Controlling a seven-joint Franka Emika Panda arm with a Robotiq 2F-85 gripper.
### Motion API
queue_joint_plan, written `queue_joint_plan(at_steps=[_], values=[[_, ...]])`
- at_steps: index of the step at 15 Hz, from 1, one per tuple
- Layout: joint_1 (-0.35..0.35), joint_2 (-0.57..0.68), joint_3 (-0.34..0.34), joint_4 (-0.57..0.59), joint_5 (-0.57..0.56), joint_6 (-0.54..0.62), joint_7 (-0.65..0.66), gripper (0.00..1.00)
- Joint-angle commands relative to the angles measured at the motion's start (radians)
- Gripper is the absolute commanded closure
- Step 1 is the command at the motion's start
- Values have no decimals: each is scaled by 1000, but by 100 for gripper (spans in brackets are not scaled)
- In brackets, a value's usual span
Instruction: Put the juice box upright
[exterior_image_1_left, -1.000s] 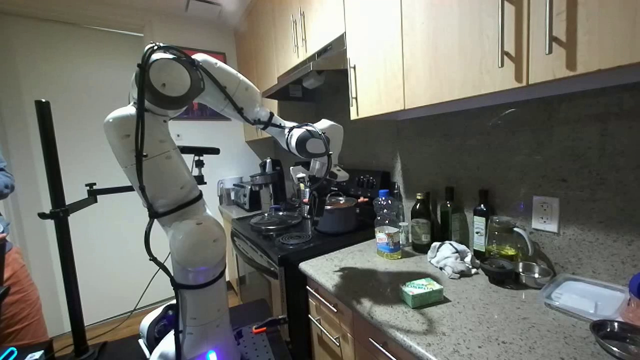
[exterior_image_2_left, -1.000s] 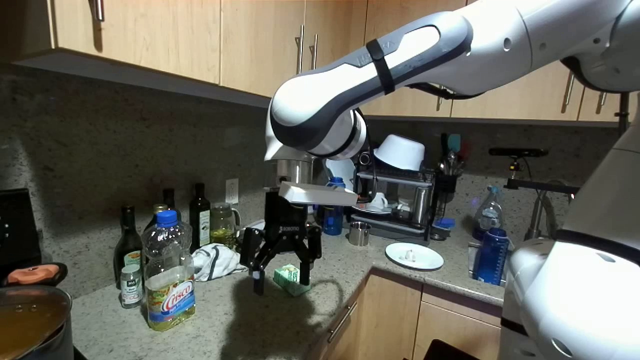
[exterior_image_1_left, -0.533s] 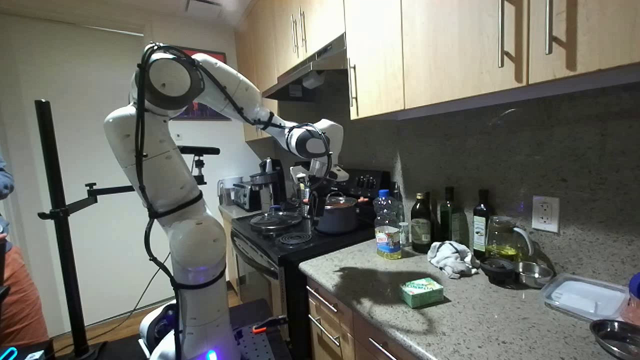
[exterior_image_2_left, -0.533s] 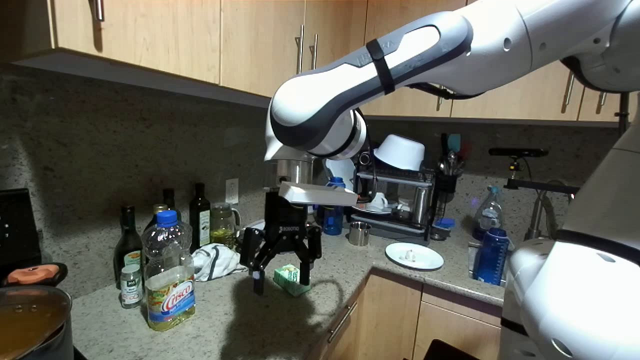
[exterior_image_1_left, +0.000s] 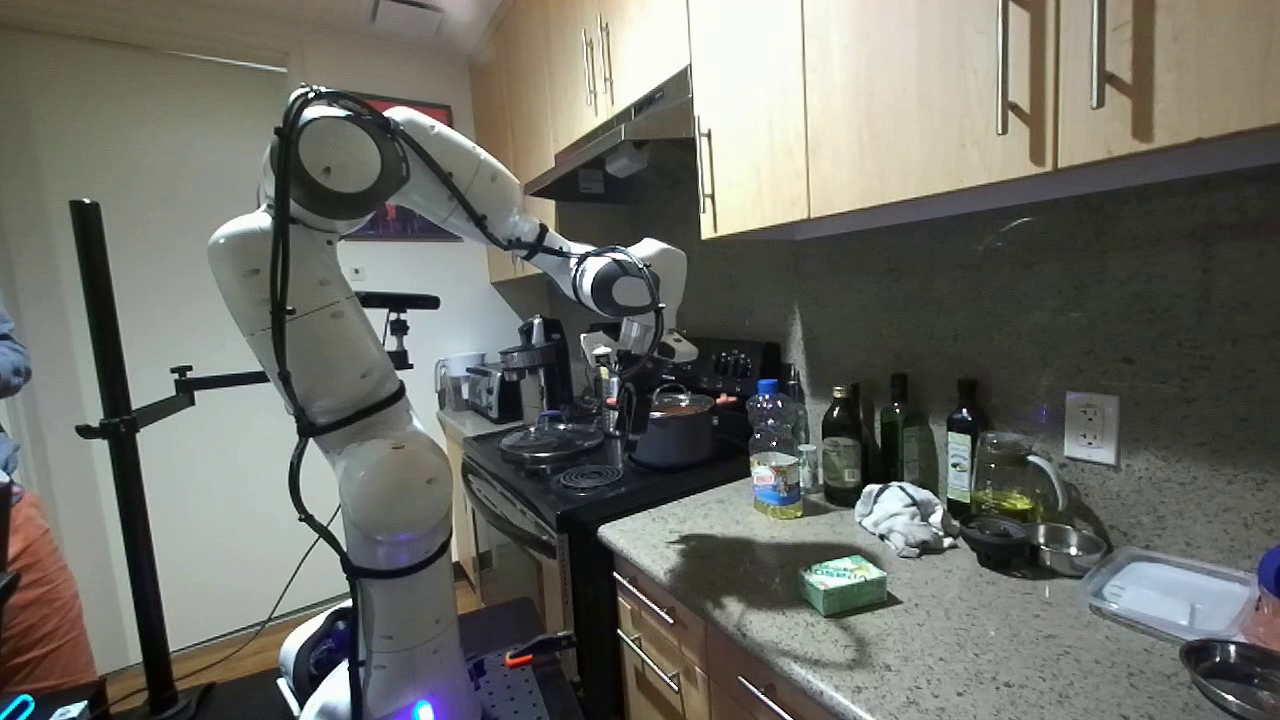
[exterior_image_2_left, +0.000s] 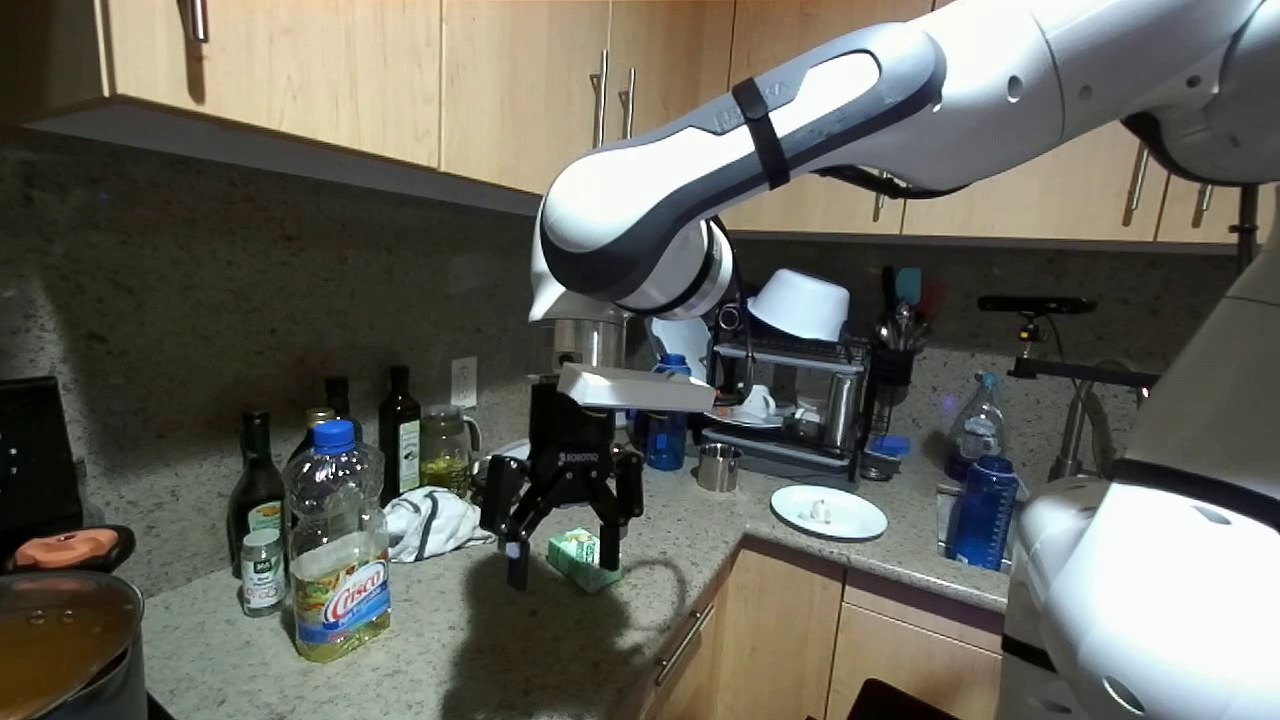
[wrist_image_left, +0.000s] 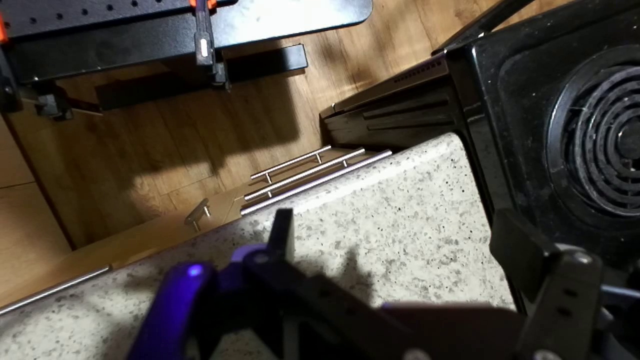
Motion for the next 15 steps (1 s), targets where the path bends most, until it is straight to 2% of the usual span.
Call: queue_joint_plan(at_steps=[1, 7, 9, 15], values=[[-25, 27, 4, 12, -57, 37, -9, 0], [-71, 84, -29, 35, -143, 179, -16, 0], [-63, 64, -31, 14, -133, 168, -5, 0], [-85, 115, -38, 38, -168, 204, 24, 0]])
